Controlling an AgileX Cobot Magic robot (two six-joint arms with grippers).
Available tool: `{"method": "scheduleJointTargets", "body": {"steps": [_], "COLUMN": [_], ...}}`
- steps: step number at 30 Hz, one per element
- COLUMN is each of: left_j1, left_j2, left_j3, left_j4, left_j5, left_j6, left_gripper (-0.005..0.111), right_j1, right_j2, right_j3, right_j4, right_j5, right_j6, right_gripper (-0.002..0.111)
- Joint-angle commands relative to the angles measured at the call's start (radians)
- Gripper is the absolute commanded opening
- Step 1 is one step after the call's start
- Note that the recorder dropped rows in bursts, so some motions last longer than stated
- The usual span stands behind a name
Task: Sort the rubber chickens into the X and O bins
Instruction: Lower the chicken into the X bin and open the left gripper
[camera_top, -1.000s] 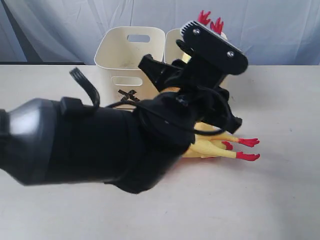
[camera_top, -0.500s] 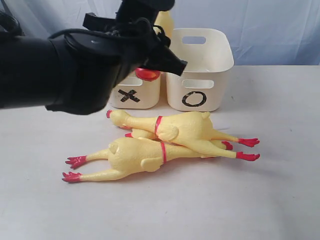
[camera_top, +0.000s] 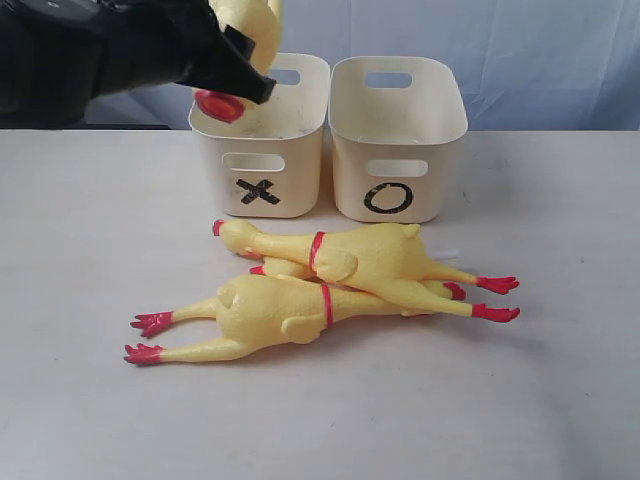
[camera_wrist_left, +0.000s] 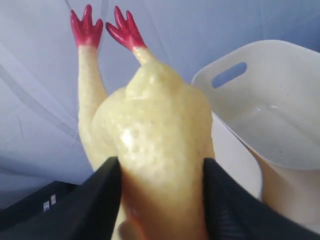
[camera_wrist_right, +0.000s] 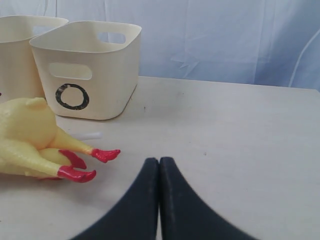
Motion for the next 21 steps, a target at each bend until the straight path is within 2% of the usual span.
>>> {"method": "scheduleJointTargets", "body": {"steps": [1,5,21], "left_j1": [0.078,0.105,0.107], "left_j2": [0.019,0.070,0.307], "left_j3": [-0.066,-0.122,-0.312], "left_j4": [0.022,0.022,0.027], "left_j5": [0.083,0.170,0.163], "left_j6": [-0.036,-0.034,-0.025], "left_gripper": [0.000,0.000,0.000], "right_j1": [-0.004,-0.004,-0.004], "right_j2": [-0.007,-0.007,-0.007], "right_j3": [0.001,0.001,0.001], "right_j4": [0.001,0.001,0.024], "right_j5": [-0.012,-0.015,-0.013], "right_j6": [0.000,0.000,0.000], "right_gripper": [-0.001,-0.001,-0.001]}}
